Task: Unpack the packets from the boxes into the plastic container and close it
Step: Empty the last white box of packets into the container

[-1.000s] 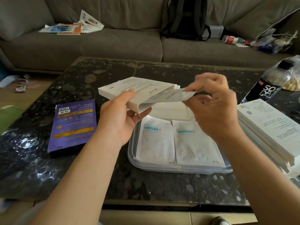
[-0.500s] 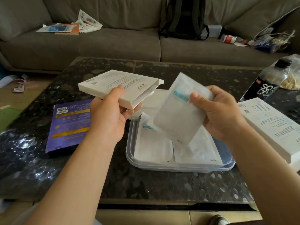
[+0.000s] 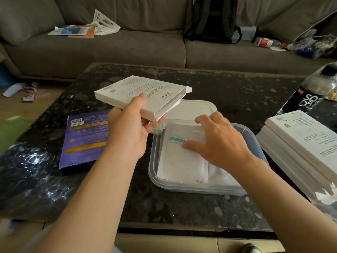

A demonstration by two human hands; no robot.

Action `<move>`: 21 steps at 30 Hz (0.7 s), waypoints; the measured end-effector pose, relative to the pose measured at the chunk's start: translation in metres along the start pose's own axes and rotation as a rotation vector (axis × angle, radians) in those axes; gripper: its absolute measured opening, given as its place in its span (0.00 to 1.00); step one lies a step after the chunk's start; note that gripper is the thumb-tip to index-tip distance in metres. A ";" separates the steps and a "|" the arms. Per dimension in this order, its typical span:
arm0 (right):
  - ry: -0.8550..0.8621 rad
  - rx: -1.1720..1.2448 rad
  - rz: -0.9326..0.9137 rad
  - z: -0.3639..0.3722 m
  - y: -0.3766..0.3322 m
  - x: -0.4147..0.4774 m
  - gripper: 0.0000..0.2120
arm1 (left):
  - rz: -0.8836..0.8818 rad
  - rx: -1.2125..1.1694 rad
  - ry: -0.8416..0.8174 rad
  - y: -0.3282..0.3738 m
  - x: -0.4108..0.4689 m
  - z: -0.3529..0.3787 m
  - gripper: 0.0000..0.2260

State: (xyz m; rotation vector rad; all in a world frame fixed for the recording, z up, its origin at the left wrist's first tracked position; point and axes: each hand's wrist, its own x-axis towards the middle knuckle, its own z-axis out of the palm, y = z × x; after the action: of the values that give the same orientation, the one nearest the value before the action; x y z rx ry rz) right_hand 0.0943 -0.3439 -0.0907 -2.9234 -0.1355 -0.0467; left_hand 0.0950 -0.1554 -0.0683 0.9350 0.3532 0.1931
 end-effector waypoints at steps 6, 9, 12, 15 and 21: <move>-0.192 0.021 -0.100 -0.004 -0.008 -0.010 0.39 | 0.000 0.009 -0.016 -0.001 0.000 0.000 0.14; -0.381 0.079 -0.159 -0.002 -0.008 -0.016 0.45 | -0.002 0.004 -0.016 -0.001 0.000 0.000 0.16; -0.447 0.059 -0.221 0.002 -0.006 -0.017 0.48 | -0.006 0.013 -0.019 -0.002 0.000 0.001 0.17; -0.475 0.028 -0.275 0.004 -0.006 -0.016 0.49 | -0.009 0.008 -0.024 -0.003 0.001 0.002 0.16; -0.491 -0.029 -0.336 0.005 -0.008 -0.017 0.47 | -0.010 0.010 -0.035 -0.004 0.001 0.001 0.14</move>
State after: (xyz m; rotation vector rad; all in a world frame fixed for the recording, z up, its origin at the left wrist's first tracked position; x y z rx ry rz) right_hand 0.0770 -0.3367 -0.0952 -2.8419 -0.7018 0.6199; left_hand 0.0963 -0.1585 -0.0711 0.9452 0.3265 0.1660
